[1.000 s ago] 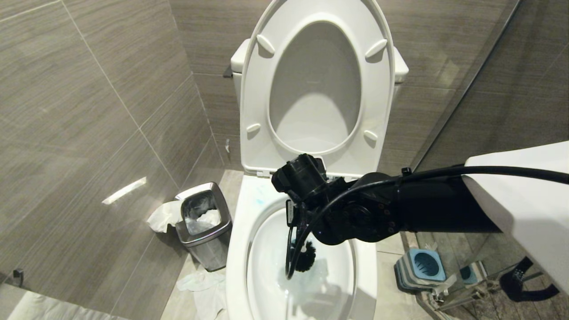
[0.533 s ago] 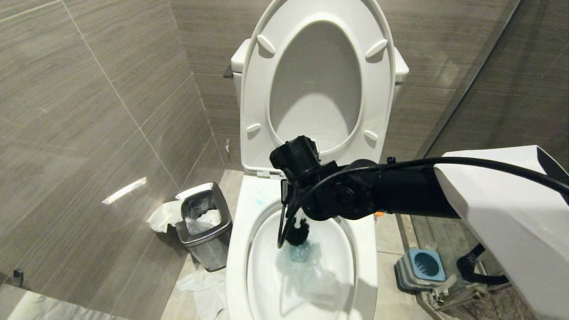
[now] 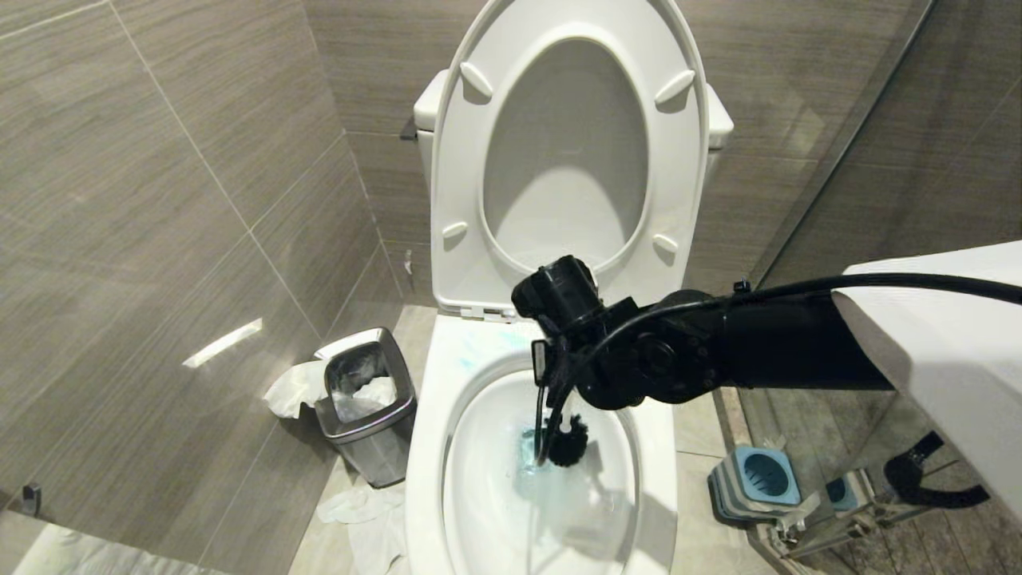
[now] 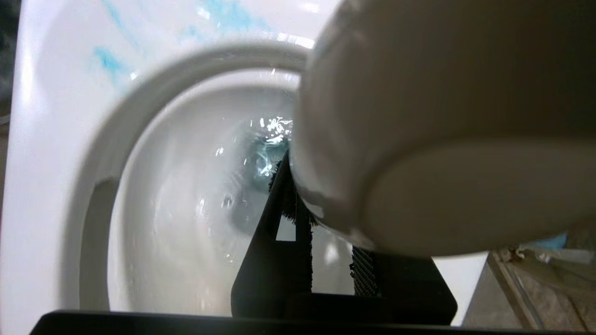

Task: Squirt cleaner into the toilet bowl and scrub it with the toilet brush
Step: Scrub the toilet bowl

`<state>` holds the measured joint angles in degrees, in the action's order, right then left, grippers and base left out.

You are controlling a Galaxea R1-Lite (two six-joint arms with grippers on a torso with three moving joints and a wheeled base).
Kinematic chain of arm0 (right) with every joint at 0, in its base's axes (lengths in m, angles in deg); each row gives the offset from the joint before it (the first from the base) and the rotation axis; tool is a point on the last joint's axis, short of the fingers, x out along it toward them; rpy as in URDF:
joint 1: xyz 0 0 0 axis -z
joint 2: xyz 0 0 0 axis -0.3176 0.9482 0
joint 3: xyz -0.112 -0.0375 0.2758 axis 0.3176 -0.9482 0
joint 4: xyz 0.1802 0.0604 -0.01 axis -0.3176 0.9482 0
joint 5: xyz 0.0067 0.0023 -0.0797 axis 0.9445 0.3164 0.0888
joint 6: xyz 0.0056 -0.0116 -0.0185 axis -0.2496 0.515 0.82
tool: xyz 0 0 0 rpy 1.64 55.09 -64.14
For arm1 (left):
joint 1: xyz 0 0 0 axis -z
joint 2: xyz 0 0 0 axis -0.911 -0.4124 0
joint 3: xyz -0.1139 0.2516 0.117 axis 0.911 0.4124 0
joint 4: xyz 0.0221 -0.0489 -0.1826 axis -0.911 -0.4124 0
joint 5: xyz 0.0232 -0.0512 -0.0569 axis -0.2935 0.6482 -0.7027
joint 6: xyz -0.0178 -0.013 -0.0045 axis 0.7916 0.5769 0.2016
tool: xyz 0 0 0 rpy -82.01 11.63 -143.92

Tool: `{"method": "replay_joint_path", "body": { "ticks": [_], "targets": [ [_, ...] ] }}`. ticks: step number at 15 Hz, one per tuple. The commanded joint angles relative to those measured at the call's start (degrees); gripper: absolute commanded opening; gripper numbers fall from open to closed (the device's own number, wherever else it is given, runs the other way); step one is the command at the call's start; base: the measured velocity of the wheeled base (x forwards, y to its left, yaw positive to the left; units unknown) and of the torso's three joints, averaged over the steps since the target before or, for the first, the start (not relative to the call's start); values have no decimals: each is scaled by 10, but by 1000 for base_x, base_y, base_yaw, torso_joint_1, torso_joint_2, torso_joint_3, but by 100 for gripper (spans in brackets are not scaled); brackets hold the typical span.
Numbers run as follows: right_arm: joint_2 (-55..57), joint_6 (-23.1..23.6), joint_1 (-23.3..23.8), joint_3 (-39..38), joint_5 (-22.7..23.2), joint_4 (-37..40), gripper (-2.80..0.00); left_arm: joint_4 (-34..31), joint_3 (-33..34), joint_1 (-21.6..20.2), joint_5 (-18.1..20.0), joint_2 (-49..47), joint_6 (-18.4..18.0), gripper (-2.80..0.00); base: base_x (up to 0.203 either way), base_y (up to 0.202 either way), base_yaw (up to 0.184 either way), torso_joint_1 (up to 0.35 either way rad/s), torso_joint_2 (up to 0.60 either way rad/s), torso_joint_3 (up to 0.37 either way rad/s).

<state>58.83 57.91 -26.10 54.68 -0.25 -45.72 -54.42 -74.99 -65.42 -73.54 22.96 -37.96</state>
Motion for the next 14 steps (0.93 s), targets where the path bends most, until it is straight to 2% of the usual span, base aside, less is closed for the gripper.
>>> {"method": "replay_joint_path", "body": {
  "ticks": [1,3,6,8,10,12,14],
  "targets": [
    [-29,-18,-40,-52,-2,-2,-280,0,0,0,0,-1,0,-280,0,0,0,0,0,0],
    [-16,-39,-67,-49,-2,-3,-280,1,0,0,0,0,0,-280,0,0,0,0,0,0],
    [26,-41,-74,29,-3,-2,-280,0,0,0,0,-1,0,-280,0,0,0,0,0,0],
    [52,-34,-65,89,-7,7,-280,0,0,0,0,-1,0,-280,0,0,0,0,0,0],
    [59,-22,-34,128,-8,29,-280,0,0,0,0,0,0,-280,0,0,0,0,0,0],
    [40,-12,-11,125,-9,37,-280,0,0,0,0,-1,0,-280,0,0,0,0,0,0],
    [14,-12,0,88,-9,41,-280,0,0,0,0,-1,0,-280,0,0,0,0,0,0]
  ]
}}
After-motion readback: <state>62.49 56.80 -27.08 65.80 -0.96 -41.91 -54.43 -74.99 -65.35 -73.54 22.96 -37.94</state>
